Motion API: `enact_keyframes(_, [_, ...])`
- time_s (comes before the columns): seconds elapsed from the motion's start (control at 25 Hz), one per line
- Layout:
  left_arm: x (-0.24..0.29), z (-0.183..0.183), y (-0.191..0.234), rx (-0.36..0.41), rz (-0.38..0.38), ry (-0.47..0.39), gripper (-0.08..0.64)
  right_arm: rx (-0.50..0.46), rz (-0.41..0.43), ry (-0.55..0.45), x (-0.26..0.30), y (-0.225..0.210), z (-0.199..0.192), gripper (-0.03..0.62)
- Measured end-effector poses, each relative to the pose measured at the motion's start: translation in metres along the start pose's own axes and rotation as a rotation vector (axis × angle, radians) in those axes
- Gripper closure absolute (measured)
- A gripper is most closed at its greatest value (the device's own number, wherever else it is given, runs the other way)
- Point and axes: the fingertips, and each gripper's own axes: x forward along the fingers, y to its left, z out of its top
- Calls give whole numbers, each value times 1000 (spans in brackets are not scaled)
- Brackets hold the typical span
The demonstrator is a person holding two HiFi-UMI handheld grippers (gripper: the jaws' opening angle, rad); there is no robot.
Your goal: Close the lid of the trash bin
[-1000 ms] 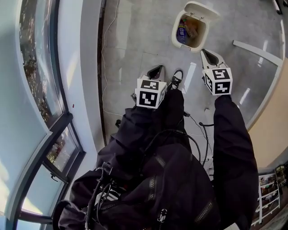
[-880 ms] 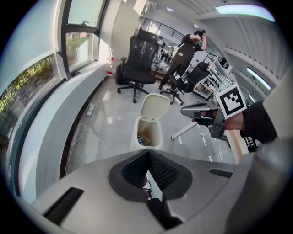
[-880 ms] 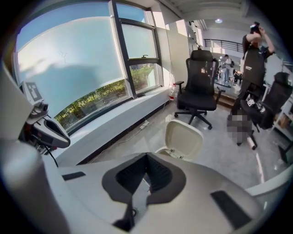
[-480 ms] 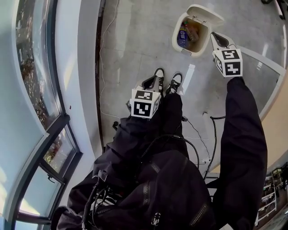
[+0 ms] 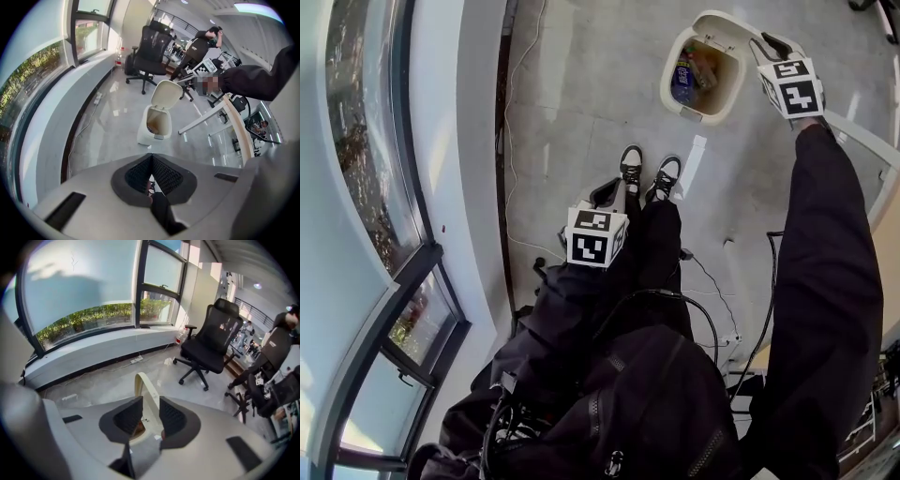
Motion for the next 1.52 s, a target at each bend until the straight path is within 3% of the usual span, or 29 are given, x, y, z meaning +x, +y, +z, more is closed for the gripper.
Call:
enact_keyframes(0.2, [-2,-10,13,-19,21,10,558,-129,7,71,18,-10,-6,462])
enact_keyframes(0.44, [-1,-19,15,-25,23,20,558,-206,63,140,28,-3,-20,445])
enact_keyframes(0.76, [0,-29,1,-13,-4,23,558,-257,146,122,7,55,-44,443])
enact_keyframes(1.16, [9,-64,5,-15,-1,61,558,-225,290,138,17,155,-109,439])
enact_keyframes(1.52, [18,-99,13,-35,4,94,558,-202,348,185,60,200,-158,437])
